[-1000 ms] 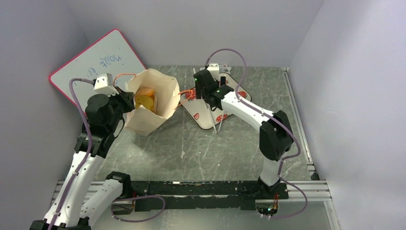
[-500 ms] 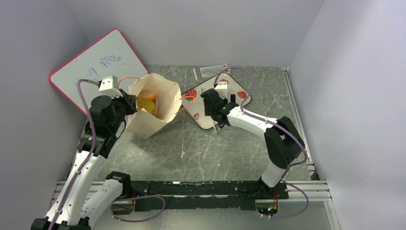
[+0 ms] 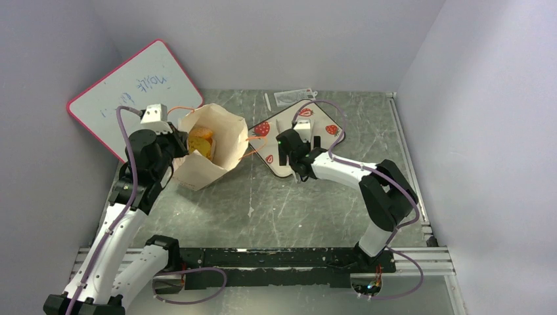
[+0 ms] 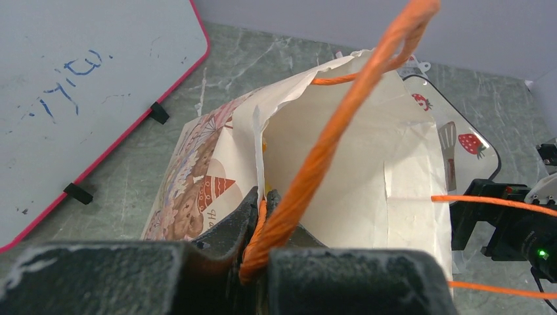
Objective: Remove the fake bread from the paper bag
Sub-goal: Pick up the clamp from the container.
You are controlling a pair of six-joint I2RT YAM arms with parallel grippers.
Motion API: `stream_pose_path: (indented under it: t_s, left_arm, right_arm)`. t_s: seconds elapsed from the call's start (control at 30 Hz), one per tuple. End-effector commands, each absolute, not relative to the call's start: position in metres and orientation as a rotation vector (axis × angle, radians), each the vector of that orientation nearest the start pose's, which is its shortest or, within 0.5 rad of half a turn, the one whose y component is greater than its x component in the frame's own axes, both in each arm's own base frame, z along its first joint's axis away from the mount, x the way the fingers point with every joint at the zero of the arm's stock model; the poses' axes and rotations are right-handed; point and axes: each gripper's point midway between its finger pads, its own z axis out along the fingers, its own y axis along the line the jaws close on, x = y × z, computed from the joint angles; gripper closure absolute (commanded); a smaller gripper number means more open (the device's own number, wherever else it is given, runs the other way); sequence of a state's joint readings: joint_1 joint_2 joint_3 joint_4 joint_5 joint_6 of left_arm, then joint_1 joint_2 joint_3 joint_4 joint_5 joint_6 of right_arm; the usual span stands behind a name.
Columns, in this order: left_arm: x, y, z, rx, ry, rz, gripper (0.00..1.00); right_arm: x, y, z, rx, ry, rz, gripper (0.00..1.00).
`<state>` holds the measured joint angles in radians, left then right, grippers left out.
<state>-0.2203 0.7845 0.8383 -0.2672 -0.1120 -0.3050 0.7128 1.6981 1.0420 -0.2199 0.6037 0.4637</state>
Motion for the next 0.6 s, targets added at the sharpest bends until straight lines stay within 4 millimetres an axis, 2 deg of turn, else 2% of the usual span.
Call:
stream_pose_path:
  t_s: [0.0,0.57]
  left_arm:
    - [0.309,-0.057,0.309,-0.152,1.680,-0.277,0.93]
    - [0.310,-0.059,0.304,-0.127,1.694,-0.271,0.93]
  right_arm:
    - [0.362,0.207,0.069,-0.043,2.248,-0.095,0.00]
    - [0.368,0.211,0.039,-0.081,2.285,-0.112,0.00]
